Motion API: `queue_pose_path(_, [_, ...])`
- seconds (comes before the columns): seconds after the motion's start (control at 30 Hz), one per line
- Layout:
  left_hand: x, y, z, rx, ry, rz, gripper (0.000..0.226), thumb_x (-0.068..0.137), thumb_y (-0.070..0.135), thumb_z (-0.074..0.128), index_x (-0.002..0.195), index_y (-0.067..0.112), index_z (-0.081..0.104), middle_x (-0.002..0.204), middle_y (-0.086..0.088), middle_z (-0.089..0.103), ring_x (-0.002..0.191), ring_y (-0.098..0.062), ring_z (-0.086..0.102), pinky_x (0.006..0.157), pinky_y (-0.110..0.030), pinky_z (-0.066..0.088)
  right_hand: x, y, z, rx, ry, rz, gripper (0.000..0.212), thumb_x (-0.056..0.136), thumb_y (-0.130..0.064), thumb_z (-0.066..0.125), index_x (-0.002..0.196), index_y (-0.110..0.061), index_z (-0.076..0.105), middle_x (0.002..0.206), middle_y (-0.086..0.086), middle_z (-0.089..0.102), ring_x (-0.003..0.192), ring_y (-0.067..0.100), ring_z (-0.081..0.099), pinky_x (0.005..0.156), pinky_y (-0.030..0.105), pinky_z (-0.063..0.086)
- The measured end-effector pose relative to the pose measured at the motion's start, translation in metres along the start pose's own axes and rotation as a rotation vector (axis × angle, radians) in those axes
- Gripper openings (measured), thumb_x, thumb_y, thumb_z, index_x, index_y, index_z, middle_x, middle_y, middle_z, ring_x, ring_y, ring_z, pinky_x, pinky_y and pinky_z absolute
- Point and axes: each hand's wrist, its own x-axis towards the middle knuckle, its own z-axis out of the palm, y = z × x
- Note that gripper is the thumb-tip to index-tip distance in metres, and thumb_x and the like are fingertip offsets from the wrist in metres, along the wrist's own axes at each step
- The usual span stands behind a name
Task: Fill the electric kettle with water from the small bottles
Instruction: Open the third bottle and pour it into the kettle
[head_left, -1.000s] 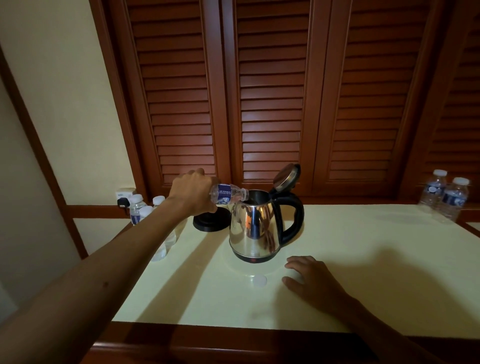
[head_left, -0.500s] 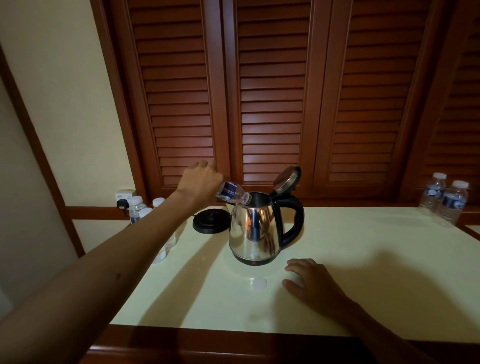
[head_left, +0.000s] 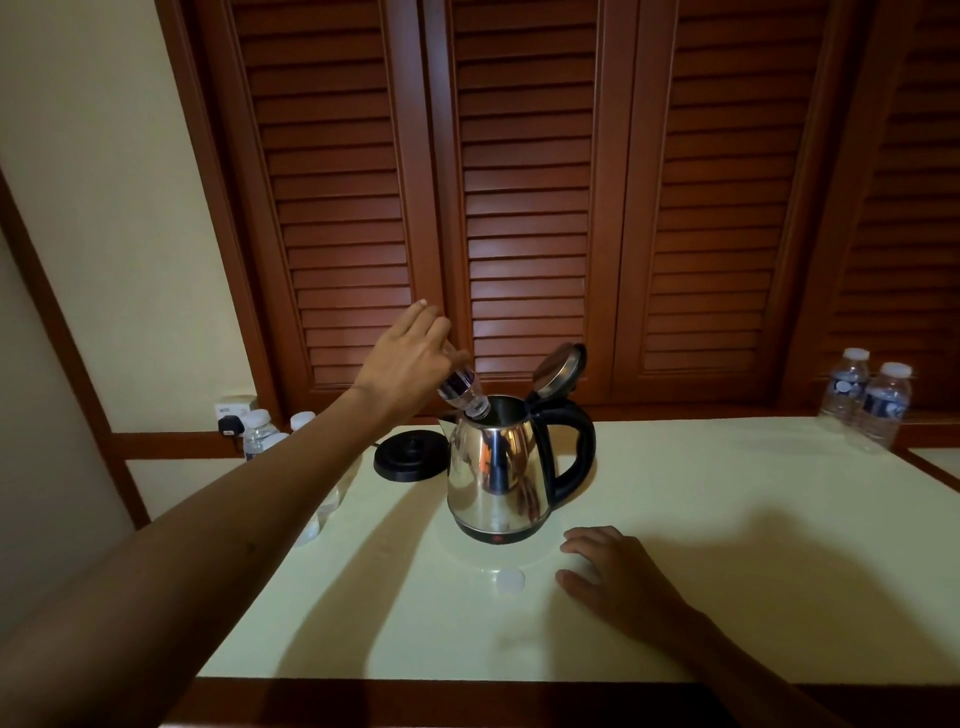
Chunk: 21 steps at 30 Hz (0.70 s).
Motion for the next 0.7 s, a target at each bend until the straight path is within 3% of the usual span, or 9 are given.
queue_pose_path(0.13, [0.0,-0.001,0.005,0.011,0.01,0.018,0.063,0.091,0.023,0.065,0.148,0.03,0.039,0.146,-0.018,0.039,0.143,-0.035,0.027,0.123,-0.048,0.01,0.0,-0.001,-0.001,-0.003,-0.014,0.009,0.052,0.085,-0.06,0.045,0.123,-0.028,0.059,0.136,-0.013,0.052,0.125,0.004,0.044,0.106,0.028,0.033])
queue_pose_path(0.27, [0.0,-0.001,0.009,-0.032,0.019,-0.005,0.062,0.091,0.024,0.065,0.148,0.029,0.039,0.146,-0.018,0.04,0.144,-0.035,0.027,0.122,-0.046,0.009,-0.001,-0.003,-0.004,0.005,-0.017,0.005,0.063,0.081,-0.066,0.035,0.122,-0.026,0.06,0.135,-0.012,0.053,0.125,0.005,0.044,0.107,0.033,0.034])
queue_pose_path(0.37, [-0.003,0.0,0.012,-0.098,0.02,-0.057,0.064,0.089,0.027,0.068,0.147,0.028,0.041,0.139,-0.016,0.045,0.137,-0.033,0.035,0.12,-0.045,0.016,-0.002,-0.005,-0.005,0.01,-0.021,0.013,0.067,0.078,-0.067,0.032,0.123,-0.025,0.06,0.136,-0.012,0.052,0.127,0.006,0.043,0.107,0.031,0.032])
queue_pose_path(0.57, [-0.018,0.002,0.035,-0.48,0.052,-0.33,0.053,0.078,0.036,0.079,0.127,0.028,0.058,0.113,-0.009,0.061,0.108,-0.027,0.052,0.094,-0.041,0.043,-0.002,-0.007,-0.005,0.007,-0.027,0.04,0.068,0.078,-0.067,0.03,0.123,-0.026,0.059,0.136,-0.012,0.052,0.127,0.006,0.042,0.107,0.028,0.03])
queue_pose_path(0.7, [-0.031,0.009,0.046,-0.675,0.037,-0.406,0.045,0.078,0.024,0.078,0.119,0.021,0.063,0.102,-0.007,0.069,0.094,-0.023,0.06,0.081,-0.038,0.052,-0.003,-0.008,-0.007,0.02,-0.054,0.063,0.069,0.078,-0.069,0.03,0.125,-0.026,0.058,0.138,-0.012,0.049,0.128,0.006,0.04,0.109,0.031,0.03])
